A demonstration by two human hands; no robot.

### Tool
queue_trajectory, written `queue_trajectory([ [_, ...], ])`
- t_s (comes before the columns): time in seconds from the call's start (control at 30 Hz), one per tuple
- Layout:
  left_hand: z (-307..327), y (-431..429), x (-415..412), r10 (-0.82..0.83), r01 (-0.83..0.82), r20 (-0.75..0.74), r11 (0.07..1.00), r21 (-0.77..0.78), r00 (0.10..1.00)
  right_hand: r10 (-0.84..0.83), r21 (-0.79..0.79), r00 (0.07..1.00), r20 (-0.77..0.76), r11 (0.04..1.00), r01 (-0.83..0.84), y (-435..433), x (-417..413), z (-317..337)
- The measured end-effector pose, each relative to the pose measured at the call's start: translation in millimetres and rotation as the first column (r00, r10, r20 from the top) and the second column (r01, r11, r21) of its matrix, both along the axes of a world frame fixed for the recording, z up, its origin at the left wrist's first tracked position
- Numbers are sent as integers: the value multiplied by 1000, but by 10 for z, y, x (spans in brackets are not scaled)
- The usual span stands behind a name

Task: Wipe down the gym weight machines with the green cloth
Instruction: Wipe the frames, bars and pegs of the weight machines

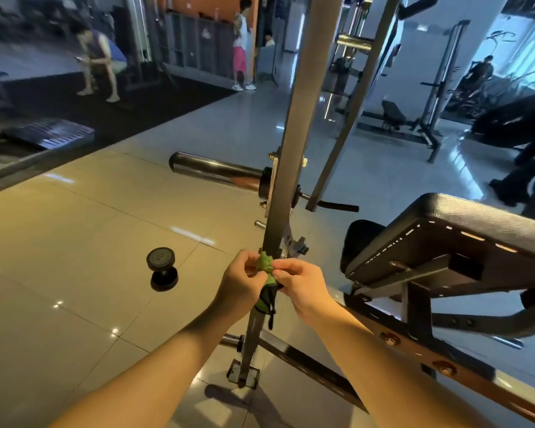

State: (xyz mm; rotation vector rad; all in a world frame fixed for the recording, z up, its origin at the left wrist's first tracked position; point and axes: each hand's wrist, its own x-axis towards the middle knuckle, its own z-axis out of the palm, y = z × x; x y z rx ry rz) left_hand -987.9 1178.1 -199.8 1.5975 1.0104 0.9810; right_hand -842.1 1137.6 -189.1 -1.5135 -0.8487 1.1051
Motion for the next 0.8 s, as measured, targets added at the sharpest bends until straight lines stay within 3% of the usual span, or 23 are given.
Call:
queue_trajectory([
  [0.07, 8, -34, 56, -22, 22, 16, 999, -33, 1000, 32, 22, 999, 3, 999, -32, -1, 60, -14],
  [0.27, 58, -86, 153, 114, -107, -58, 988, 112, 992, 100, 52, 990, 104, 993, -106, -42, 216, 49],
  [0.47, 449, 110, 311, 425, -404, -7, 867, 291, 905, -93, 158, 991, 99, 984, 77, 197, 557, 191],
  [0.57, 555, 274, 481, 379, -380, 57, 884, 271, 923, -121, 192, 976, 179, 978, 85, 404, 593, 251],
  [0.8, 303, 357, 625, 405, -369, -97, 890, 267, 909, -14, 272, 980, 199, 962, -42, 543, 371, 69],
])
